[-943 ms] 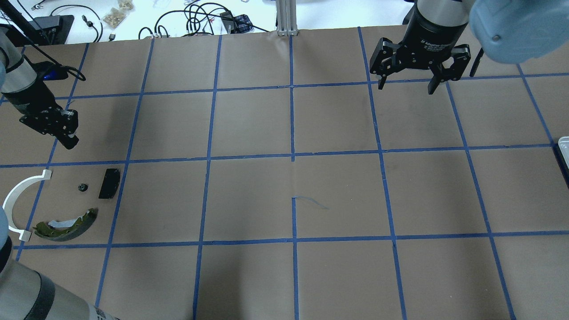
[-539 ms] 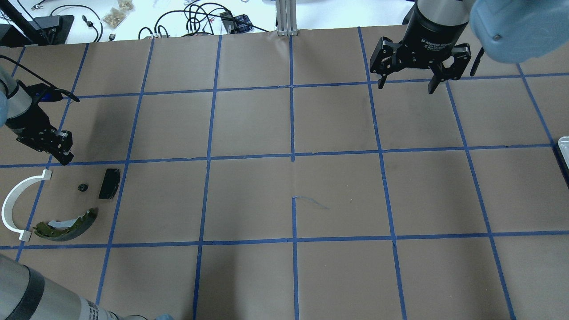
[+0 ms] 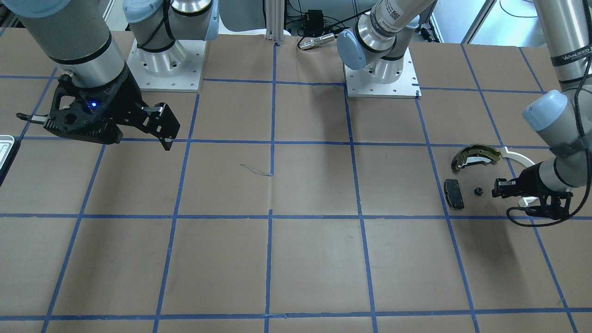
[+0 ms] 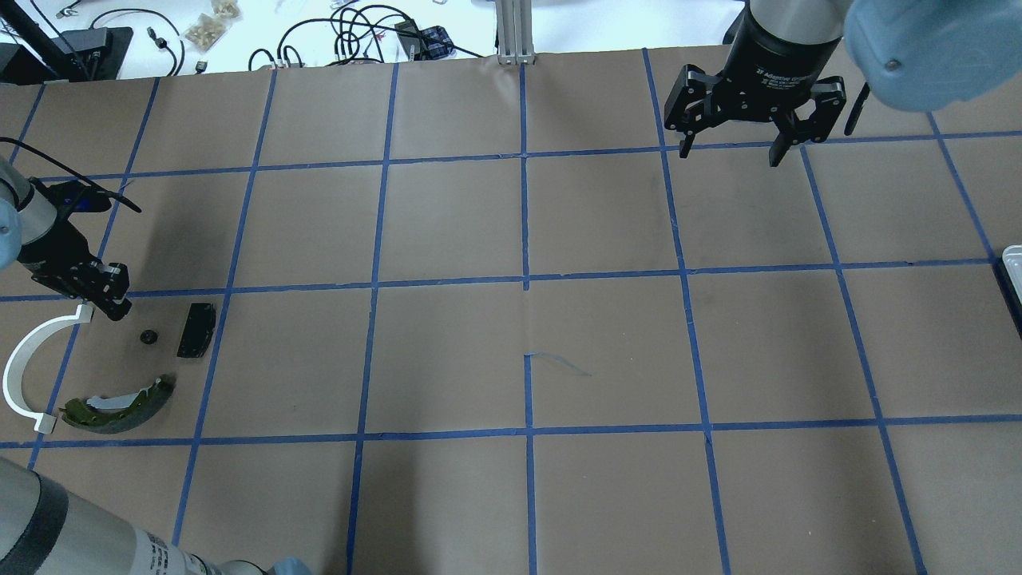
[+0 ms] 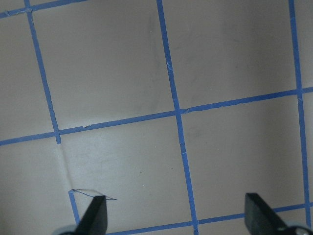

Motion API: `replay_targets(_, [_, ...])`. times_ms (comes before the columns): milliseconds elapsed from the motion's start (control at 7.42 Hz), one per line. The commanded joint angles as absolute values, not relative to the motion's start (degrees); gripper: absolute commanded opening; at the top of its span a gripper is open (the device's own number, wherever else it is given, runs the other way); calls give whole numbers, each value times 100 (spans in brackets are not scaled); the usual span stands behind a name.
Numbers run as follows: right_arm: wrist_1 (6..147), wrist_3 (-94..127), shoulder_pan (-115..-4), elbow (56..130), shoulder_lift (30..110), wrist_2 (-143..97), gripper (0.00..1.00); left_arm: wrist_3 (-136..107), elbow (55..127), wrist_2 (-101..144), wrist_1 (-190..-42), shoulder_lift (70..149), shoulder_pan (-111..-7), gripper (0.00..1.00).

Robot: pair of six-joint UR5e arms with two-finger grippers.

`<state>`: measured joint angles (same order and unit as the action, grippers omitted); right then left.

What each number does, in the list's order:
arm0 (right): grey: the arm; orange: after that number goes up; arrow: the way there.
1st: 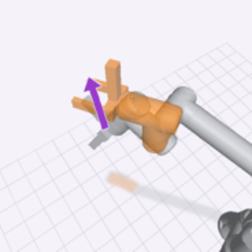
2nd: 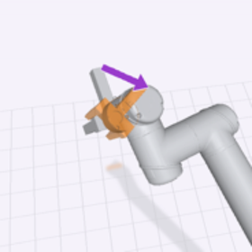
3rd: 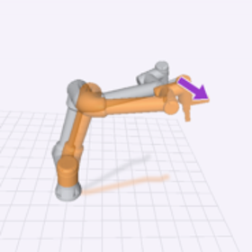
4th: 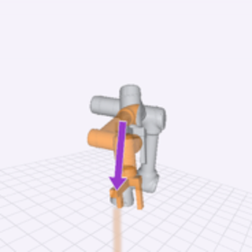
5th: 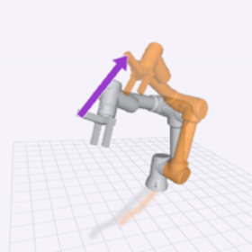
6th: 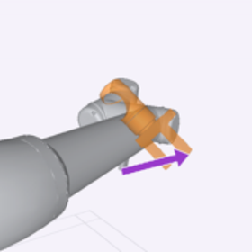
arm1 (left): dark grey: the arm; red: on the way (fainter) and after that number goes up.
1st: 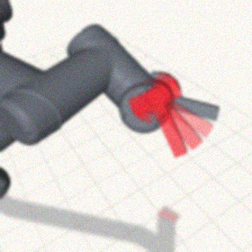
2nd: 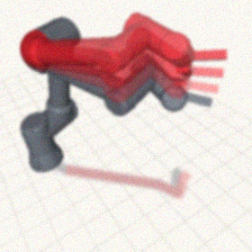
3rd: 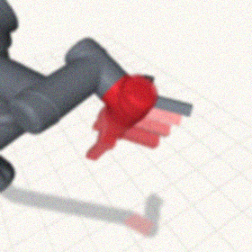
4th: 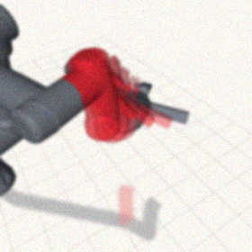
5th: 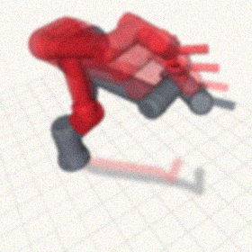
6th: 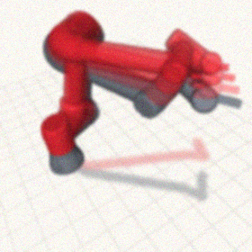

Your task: Place bearing gear from tray to pile

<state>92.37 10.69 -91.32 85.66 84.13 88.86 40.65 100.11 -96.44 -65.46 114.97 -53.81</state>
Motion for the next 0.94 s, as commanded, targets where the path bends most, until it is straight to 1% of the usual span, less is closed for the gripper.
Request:
replay_targets(0, [9237,1064,-9132,8552,8402,8886,100,4104,10107,-9642,-6530,11531,-5370,0])
replay_targets(269, [9237,1072,-9132,8569,8394,8886,100,4139,10265,-9633,-6513,11531,-5265,0])
replay_targets(808, [9237,1072,-9132,8560,8315,8886,100,4280,10309,-9633,-6513,11540,-5221,0])
